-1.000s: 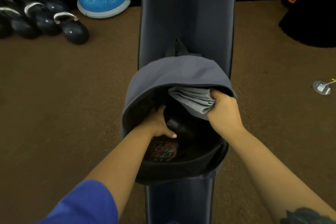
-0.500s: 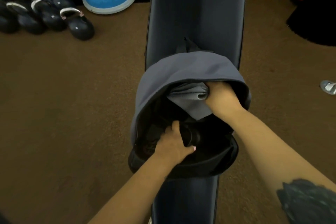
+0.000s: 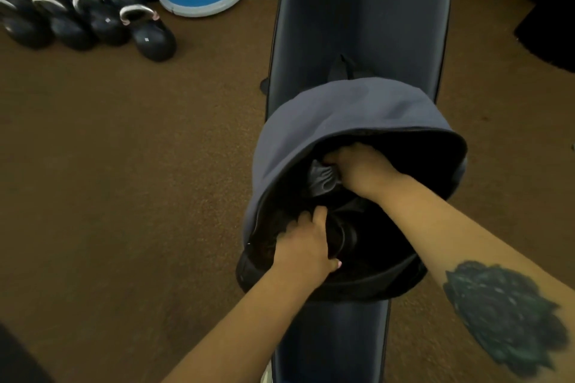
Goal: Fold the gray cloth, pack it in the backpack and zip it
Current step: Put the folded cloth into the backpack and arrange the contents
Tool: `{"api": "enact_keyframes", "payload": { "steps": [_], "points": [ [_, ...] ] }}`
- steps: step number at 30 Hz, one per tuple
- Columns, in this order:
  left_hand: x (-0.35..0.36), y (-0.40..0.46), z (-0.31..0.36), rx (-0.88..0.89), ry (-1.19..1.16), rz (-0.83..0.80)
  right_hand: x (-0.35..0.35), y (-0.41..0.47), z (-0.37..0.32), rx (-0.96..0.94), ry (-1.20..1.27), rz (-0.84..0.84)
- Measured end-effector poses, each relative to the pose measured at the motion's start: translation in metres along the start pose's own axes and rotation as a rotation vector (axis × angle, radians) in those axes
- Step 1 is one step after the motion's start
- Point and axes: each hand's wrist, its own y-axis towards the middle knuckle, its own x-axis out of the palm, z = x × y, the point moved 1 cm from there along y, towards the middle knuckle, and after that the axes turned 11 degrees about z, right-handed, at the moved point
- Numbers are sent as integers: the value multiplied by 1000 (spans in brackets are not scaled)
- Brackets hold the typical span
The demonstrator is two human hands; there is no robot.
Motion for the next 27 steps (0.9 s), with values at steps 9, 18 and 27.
{"api": "enact_keyframes", "payload": {
  "steps": [9,18,27],
  "points": [
    [1,-3,0,35,27,46,53,10,1,51,-88,-207],
    [-11,20,2,-13,-37,-83,3,-20,18,150,209,47],
    [-22,74,4,-68,-177,-197,13,-75,25,180,283,314]
  ]
}}
